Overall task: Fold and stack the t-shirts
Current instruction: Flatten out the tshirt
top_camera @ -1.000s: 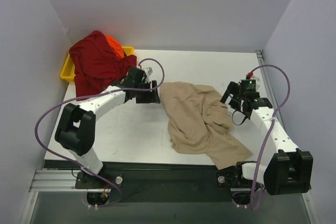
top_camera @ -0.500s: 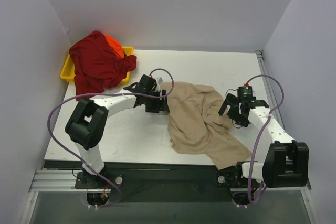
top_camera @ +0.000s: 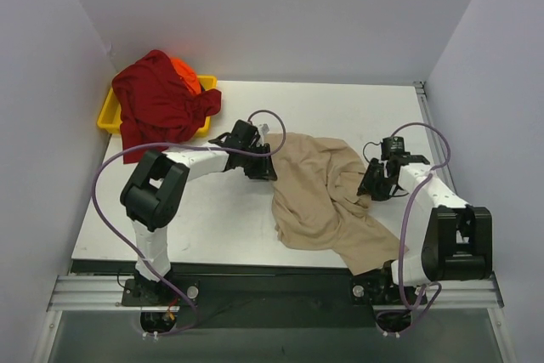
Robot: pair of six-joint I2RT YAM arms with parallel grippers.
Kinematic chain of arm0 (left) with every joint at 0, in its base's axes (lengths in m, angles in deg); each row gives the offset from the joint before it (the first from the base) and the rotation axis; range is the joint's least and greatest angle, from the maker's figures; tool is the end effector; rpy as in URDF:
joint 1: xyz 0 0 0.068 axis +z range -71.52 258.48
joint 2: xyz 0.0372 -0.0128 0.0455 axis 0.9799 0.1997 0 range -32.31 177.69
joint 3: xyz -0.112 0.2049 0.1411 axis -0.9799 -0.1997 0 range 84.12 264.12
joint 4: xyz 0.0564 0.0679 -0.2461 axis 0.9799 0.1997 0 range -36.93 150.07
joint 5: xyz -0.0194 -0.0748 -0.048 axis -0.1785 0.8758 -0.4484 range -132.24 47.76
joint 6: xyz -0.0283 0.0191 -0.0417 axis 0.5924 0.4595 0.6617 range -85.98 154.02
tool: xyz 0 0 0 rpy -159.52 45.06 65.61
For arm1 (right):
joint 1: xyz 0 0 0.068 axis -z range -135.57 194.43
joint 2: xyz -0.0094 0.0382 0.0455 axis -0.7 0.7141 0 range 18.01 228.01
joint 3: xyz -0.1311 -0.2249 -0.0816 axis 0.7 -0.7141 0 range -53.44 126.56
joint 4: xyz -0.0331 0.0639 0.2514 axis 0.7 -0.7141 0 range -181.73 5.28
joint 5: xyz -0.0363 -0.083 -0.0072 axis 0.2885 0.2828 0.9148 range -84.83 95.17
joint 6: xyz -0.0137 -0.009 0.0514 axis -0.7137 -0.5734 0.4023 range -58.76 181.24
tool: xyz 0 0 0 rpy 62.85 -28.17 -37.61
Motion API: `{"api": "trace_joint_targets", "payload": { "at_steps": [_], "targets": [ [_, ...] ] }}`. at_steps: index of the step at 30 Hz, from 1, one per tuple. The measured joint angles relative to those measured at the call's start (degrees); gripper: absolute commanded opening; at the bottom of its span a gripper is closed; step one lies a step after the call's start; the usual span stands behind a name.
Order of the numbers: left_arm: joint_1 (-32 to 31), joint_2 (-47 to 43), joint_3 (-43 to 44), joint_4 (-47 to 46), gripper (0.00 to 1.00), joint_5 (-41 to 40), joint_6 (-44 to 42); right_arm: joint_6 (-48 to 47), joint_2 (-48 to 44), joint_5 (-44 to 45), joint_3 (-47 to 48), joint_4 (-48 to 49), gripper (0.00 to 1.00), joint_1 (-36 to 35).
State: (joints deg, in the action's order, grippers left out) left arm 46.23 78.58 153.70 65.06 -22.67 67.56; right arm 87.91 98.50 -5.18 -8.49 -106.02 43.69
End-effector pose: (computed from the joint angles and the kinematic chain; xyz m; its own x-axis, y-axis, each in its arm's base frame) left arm 0.3337 -0.2247 0.1573 -0.9365 -0.0245 -0.3498 0.1857 0.8115 -0.5541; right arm 0.2702 0.0098 0.1890 -0.7978 0.4313 -0.4213 0.2766 0.8827 0.3799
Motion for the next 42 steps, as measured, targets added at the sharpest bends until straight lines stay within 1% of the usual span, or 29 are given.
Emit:
{"api": "trace_joint_targets", "payload": {
  "at_steps": [1,2,3,4,5,8,11,15,20,25,29,33,37,40,42],
  "targets": [
    [0.1,0.5,0.3,-0.9,0.28,0.7,0.4,0.0,0.0,-0.4,0.6,0.0,0.19,0.0],
    [0.2,0.9,0.5,-1.8,0.16,1.3,0.9,0.0,0.0,-0.7,1.3,-0.2,0.13,0.0],
    [0.4,1.3,0.7,-2.8,0.07,2.1,1.4,0.1,0.0,-0.9,2.1,-0.1,0.1,0.0],
    [0.5,1.5,0.7,-4.0,0.01,2.7,1.9,0.0,0.0,-1.1,2.8,-0.2,0.06,0.0],
    [0.8,1.6,0.7,-4.9,0.0,3.2,2.5,0.0,0.0,-1.3,3.6,-0.3,0.0,0.0],
    [2.0,1.3,0.7,-8.1,0.0,4.3,4.0,-0.1,-0.2,-1.5,6.1,-0.9,0.0,0.0],
    [3.6,-0.9,0.8,-7.7,0.0,3.4,4.8,-0.4,-1.3,-1.4,9.7,-2.5,0.0,0.0],
    [5.0,-8.2,3.6,-2.0,0.0,-0.6,2.8,-0.9,-4.3,-0.2,16.0,-4.5,0.0,0.0],
    [4.9,-19.2,10.2,4.5,0.0,-5.6,-0.8,-1.2,-8.6,1.6,23.4,-5.2,0.0,0.0],
    [4.9,-29.7,13.6,10.8,0.0,-12.4,-4.1,-1.4,-12.0,2.5,28.8,-6.3,0.0,0.0],
    [4.8,-34.8,15.9,16.0,0.0,-17.1,-6.0,-1.4,-14.3,2.5,32.8,-7.2,0.0,0.0],
    [4.5,-36.9,19.9,20.5,0.0,-19.8,-7.9,-1.3,-16.1,2.4,37.2,-7.6,0.0,-0.1],
    [4.4,-36.6,24.7,23.0,0.0,-20.7,-9.8,-1.0,-16.7,1.9,41.6,-7.7,0.0,-0.1],
    [4.6,-34.3,27.9,23.1,0.0,-20.1,-10.8,-1.0,-15.7,2.3,44.0,-7.6,0.0,-0.1],
    [5.1,-30.5,30.6,23.1,0.0,-18.8,-11.5,-1.3,-13.6,3.2,44.3,-7.3,0.0,-0.1]
  ]
}}
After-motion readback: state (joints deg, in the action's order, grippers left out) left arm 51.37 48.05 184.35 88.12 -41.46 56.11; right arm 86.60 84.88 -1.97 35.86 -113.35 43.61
